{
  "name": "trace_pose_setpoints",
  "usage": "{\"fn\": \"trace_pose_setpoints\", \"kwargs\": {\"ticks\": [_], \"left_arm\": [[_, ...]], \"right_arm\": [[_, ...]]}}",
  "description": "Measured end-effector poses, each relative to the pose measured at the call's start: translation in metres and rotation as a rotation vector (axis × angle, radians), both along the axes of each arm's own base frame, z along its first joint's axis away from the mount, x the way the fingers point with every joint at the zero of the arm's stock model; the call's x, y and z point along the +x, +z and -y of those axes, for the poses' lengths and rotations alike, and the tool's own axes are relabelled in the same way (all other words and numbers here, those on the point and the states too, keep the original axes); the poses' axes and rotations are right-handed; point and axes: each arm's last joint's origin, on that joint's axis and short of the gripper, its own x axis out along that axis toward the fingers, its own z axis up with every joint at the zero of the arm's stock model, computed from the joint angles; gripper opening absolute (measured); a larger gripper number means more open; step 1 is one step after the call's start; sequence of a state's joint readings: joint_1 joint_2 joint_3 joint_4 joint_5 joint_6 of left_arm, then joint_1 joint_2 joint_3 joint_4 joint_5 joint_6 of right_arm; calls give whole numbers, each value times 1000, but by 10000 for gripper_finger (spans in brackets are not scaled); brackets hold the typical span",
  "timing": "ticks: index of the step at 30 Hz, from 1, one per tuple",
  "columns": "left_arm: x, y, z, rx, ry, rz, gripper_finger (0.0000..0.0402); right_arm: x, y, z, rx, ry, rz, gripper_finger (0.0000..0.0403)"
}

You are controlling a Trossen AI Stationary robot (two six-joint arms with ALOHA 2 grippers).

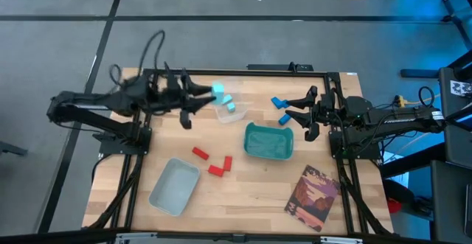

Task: Sort & place blocks by color
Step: Put the light blue block into the transparent bin

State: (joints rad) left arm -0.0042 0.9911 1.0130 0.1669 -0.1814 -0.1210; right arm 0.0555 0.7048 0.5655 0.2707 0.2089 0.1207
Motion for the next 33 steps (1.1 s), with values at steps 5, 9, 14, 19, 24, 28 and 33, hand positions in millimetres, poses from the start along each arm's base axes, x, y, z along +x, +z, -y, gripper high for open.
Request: {"fn": "trace_pose_setpoints", "kwargs": {"ticks": [5, 9, 14, 19, 24, 28, 33], "left_arm": [[6, -36, 4, -60, -34, 123, 114], [6, -51, 4, -89, -23, 133, 114], [4, -48, 3, -89, -22, 155, 114], [4, -48, -4, -99, 55, 144, 114], [12, -35, -37, -127, 190, -96, 114], [22, -33, -75, -197, 260, -406, 114], [40, -49, -115, -262, 287, -676, 114]], "right_arm": [[0, 0, 0, -22, -3, -4, 170], [0, 0, 0, -23, -3, -4, 170], [0, 0, 0, -24, -3, -4, 170], [0, 0, 0, -23, -10, -4, 170], [0, 0, 1, -20, -35, -5, 170], [0, 0, 1, -20, -37, -8, 170], [0, 0, 1, -18, -37, -8, 170]]}}
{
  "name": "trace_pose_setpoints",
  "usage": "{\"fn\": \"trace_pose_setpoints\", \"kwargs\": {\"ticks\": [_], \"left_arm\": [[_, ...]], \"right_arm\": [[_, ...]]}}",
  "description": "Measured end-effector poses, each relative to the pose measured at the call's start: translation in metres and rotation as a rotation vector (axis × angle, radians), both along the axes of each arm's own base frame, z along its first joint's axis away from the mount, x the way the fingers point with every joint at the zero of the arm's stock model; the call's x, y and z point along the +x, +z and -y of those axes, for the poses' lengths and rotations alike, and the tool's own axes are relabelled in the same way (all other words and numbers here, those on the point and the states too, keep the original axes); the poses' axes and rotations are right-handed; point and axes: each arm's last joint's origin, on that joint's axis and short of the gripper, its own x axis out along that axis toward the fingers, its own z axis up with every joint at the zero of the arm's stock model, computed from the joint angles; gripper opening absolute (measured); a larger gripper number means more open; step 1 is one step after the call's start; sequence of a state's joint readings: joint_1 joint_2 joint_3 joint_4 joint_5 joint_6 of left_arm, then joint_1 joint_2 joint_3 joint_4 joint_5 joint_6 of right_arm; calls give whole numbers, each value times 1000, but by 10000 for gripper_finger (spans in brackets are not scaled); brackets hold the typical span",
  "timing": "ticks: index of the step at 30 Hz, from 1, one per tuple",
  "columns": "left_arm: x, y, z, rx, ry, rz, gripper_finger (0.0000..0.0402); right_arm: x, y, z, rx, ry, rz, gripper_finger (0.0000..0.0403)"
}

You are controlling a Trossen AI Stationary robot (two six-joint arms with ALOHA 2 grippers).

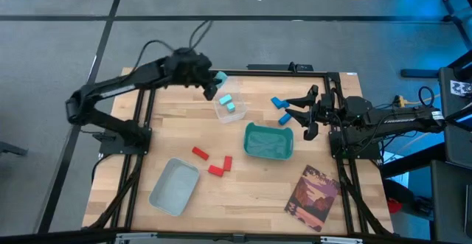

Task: Sort & place blocks by color
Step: Put the light blue block into the transparent bin

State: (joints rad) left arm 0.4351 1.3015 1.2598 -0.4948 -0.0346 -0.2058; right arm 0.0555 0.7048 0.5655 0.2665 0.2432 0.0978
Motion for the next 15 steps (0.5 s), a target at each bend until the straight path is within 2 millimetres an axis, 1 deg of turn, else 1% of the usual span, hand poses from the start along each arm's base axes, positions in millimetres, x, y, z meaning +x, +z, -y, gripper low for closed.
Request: {"fn": "trace_pose_setpoints", "kwargs": {"ticks": [4, 7, 10, 15], "left_arm": [[18, -27, -20, -81, -10, -100, 114], [32, -50, -28, -133, -29, -161, 114], [46, -73, -32, -179, -47, -225, 114], [66, -108, -30, -234, -85, -327, 114]], "right_arm": [[0, 0, 0, 1, 0, 0, 170], [0, 0, 0, 1, 0, -1, 170], [0, 0, 0, 1, 0, -2, 170], [0, 0, 0, 0, 0, -3, 170]]}}
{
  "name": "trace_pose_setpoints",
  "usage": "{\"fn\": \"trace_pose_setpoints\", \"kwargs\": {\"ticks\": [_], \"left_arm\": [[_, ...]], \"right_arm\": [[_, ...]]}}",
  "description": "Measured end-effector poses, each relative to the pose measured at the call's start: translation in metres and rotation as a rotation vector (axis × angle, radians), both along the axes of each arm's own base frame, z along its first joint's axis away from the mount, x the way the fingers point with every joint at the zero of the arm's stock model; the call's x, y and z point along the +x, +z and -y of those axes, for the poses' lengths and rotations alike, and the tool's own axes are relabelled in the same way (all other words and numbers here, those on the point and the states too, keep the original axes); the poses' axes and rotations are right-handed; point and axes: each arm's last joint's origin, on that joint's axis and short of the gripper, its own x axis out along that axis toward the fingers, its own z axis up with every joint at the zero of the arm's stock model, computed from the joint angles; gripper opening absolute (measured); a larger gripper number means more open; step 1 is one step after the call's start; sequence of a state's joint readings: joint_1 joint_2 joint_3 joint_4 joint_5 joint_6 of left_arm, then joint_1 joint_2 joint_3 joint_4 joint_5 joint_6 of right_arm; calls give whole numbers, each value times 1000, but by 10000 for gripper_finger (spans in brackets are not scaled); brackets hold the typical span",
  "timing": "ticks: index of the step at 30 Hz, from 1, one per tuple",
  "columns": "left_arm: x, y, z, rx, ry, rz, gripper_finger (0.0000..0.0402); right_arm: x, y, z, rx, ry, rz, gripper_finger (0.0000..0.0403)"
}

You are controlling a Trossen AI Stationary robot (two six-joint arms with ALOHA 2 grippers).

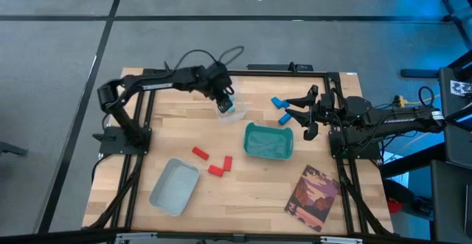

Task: Sort & place blocks by color
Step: Put the light blue block into the transparent bin

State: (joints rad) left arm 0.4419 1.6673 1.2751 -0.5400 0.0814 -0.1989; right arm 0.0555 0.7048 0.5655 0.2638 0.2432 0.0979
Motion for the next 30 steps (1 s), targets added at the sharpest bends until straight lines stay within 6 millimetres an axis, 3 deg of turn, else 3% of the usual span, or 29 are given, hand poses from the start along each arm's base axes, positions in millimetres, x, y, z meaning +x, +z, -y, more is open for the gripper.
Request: {"fn": "trace_pose_setpoints", "kwargs": {"ticks": [15, 22, 30], "left_arm": [[26, -50, 17, -42, -126, -143, 114], [30, -62, 18, -23, -139, -182, 114], [29, -62, 14, 18, -120, -197, 114]], "right_arm": [[0, 0, 0, -1, 0, -1, 170], [0, 0, 0, -1, 0, -1, 170], [0, 0, 0, 2, 0, 0, 170]]}}
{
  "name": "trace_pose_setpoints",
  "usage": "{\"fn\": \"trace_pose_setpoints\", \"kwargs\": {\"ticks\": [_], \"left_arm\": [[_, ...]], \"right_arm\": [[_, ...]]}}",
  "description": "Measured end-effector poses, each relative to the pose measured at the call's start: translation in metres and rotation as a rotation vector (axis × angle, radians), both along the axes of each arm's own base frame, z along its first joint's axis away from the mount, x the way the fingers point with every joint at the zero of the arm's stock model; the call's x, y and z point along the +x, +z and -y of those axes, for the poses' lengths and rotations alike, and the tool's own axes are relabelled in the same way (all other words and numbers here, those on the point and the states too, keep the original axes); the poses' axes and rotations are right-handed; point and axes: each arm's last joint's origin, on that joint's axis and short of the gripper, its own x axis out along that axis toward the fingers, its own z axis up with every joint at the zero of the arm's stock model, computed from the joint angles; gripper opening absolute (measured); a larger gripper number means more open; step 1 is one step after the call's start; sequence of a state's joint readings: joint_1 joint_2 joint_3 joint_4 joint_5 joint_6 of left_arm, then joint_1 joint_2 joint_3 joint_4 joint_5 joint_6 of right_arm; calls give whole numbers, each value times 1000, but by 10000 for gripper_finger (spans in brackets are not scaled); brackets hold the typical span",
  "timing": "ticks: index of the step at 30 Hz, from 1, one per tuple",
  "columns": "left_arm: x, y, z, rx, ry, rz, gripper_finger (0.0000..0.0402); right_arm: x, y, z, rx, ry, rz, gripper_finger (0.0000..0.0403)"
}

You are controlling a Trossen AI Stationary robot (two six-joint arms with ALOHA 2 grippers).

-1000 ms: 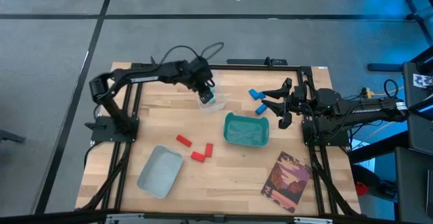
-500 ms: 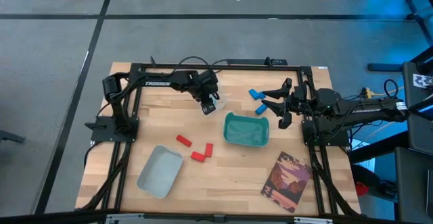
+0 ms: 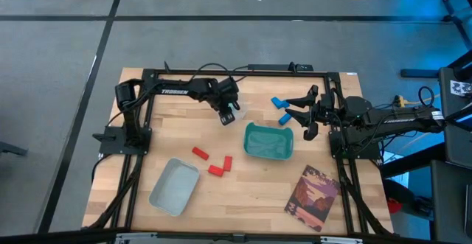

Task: Sort & place blocks by color
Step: Put the light blue block into the transparent bin, then put the blue block into the green bin

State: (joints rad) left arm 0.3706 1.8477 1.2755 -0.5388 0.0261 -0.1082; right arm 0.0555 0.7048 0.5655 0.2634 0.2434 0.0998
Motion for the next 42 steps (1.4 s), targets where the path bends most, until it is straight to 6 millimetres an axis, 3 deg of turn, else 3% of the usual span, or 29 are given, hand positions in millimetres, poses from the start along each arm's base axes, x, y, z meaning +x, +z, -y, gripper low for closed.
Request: {"fn": "trace_pose_setpoints", "kwargs": {"ticks": [7, 20, 24, 28, 33, 37, 42], "left_arm": [[-1, -2, 0, 1, -8, 0, 116], [-1, -3, 1, -11, -21, 4, 186], [-4, 7, 0, -22, -19, 32, 201], [-5, 34, -1, -10, -15, 70, 209], [-10, 89, 1, 45, -19, 207, 207], [-25, 143, 13, 117, -17, 401, 206], [-53, 202, 42, 220, -31, 685, 206]], "right_arm": [[0, 0, 0, 3, 0, 1, 170], [0, 0, 0, 3, 1, 1, 170], [0, 0, 0, 2, 0, 1, 170], [0, 0, 0, 0, 0, 1, 170], [0, 0, 0, -1, 0, 5, 170], [0, 1, 0, 0, 0, 8, 170], [0, 1, 0, 0, -1, 11, 170]]}}
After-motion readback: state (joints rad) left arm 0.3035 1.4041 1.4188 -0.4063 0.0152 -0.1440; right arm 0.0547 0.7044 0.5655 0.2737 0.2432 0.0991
